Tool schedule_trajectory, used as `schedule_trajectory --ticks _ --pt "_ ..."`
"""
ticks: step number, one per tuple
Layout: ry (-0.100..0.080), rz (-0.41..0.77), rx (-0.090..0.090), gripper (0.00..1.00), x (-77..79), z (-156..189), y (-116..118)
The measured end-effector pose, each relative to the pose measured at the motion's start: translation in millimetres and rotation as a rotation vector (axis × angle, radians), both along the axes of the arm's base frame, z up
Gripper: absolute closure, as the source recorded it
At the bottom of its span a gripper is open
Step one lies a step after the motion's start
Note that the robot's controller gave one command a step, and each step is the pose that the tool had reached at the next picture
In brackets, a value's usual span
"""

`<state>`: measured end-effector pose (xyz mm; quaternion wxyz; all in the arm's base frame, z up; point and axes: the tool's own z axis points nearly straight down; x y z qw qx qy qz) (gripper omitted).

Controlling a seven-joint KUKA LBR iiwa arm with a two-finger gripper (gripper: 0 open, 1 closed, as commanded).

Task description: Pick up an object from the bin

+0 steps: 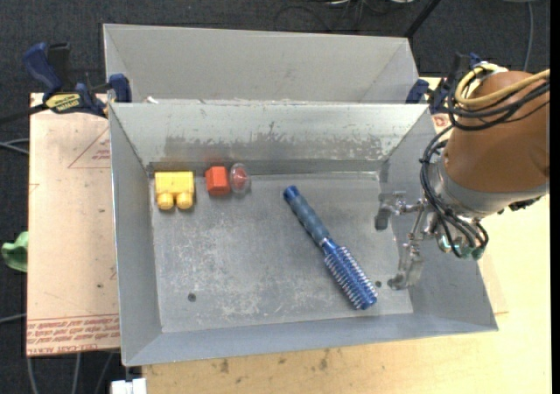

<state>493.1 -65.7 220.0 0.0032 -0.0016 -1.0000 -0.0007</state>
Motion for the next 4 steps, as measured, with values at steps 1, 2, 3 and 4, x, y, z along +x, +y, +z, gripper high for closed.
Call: schedule_trajectory --ticks 1,2,3,4 --pt "-0.002 -0.096 0.001 0.00 11.0 -115.5 38.7" --pt "-0.009 -0.181 -0.001 0.00 39.9 -150.9 33.0" --pt "-0.008 0.024 0.000 0.00 36.3 -150.3 56.2" --pt "-0.007 0.026 0.000 1.00 36.4 -149.8 56.2"
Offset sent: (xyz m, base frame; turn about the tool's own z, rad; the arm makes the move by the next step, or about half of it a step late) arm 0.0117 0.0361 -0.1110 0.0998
